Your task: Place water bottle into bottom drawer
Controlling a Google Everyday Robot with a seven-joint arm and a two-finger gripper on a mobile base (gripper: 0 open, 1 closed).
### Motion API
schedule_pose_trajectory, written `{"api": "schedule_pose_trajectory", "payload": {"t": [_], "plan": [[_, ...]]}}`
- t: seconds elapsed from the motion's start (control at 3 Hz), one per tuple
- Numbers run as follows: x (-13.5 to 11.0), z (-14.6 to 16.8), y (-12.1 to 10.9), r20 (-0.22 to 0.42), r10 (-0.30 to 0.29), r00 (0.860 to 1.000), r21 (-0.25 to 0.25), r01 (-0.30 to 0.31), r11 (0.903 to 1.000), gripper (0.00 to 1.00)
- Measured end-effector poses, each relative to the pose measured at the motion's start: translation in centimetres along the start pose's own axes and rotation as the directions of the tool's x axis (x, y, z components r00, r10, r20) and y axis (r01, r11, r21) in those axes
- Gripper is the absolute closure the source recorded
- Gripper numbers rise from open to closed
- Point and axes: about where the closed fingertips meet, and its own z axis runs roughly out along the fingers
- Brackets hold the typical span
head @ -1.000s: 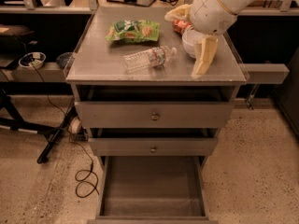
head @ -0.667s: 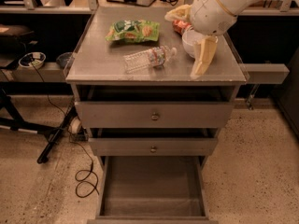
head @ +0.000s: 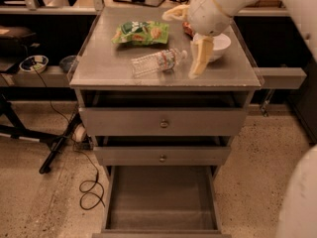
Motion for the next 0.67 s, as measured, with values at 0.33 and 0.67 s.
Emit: {"api": "schedule_pose_trajectory", "payload": {"t": [0.33,0.67], "plan": [[0.7,1.8,-1.9,0.0,-0.005,1.0,0.018,0.005,0.9998,0.0],[1.6,3.2,-2.9,-0.012,0.017,1.0,0.032,-0.017,0.9993,0.0]]}}
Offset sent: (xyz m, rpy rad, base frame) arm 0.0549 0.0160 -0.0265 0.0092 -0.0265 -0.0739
